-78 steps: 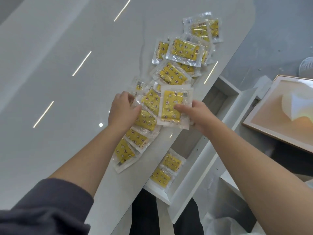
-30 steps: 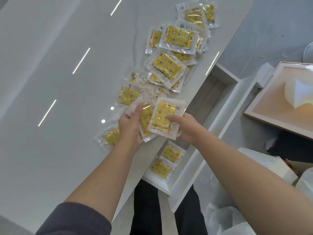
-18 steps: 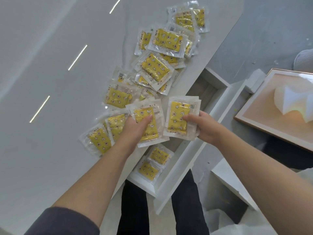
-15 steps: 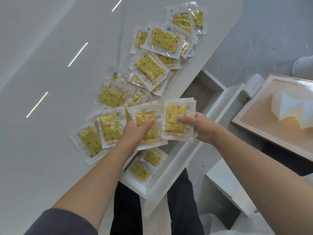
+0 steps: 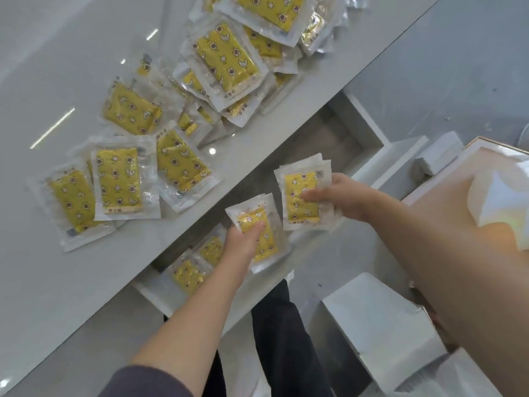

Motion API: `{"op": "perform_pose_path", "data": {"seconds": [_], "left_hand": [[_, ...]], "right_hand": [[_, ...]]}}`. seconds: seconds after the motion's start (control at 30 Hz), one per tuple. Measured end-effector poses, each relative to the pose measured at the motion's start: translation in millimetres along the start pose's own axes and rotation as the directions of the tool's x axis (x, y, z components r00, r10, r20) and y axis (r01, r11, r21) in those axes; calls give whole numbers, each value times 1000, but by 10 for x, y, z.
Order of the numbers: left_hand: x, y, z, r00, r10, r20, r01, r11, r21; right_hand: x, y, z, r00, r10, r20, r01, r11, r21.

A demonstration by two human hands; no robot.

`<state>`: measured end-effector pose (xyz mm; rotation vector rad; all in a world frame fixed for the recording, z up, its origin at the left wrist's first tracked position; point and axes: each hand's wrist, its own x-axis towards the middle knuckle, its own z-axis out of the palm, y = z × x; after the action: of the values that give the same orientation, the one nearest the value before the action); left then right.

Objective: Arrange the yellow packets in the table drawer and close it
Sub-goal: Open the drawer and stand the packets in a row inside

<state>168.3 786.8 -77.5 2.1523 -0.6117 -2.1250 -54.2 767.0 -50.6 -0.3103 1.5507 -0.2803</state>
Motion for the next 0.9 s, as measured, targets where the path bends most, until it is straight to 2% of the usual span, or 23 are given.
{"op": "perform_pose_path", "data": {"seconds": [0.1,0.17,0.3,0.37,0.43,0.5,0.53,0.6,0.63,0.67,0.7,0.73,0.77,0.83,0.9], "left_hand": [[227,-150,-60,997,-62,-46,56,989,-134],[387,-188,-89,997,-58,-45,51,989,-138],[703,-248,-46,994,14,-104,-15,1000,-10],[802,-273,-12,986,48,-161,-39,998,58],[841,-277,-5,973,81,-218,-26,969,244],[869,-272,-44,971,105,-215,20,860,509],[876,-254,-73,979,73,-191,57,800,598],[845,-185,-138,989,-43,-140,129,699,703],[810,-130,-169,991,-52,-120,126,622,773],[792,-81,-191,995,15,-96,75,504,860],[769,-31,-199,989,136,-55,1,373,928],[753,15,-194,961,276,6,-88,285,955],[719,80,-165,923,378,74,-183,263,947],[715,150,-75,866,463,189,-334,253,908],[795,162,-1,862,458,217,-323,167,931]], "right_hand": [[216,-32,82,999,-6,-48,1,994,-112],[348,-58,156,995,-25,-95,7,982,-188],[608,-65,273,983,-67,-170,5,939,-345],[722,-40,318,974,-99,-204,-12,877,-481],[814,6,356,970,-112,-214,-36,808,-587],[887,45,382,972,-92,-214,-66,774,-630],[919,57,396,972,-85,-219,-80,757,-649],[975,84,412,967,-104,-233,-92,709,-699],[999,98,417,962,-125,-241,-94,680,-727],[1015,113,420,957,-148,-251,-96,654,-750],[1026,130,424,950,-169,-264,-99,638,-764],[1033,146,427,942,-189,-277,-100,629,-771],[1041,160,428,935,-207,-289,-101,625,-774],[1061,197,431,919,-240,-311,-103,616,-781],[1078,232,438,900,-279,-336,-118,585,-802]]}}
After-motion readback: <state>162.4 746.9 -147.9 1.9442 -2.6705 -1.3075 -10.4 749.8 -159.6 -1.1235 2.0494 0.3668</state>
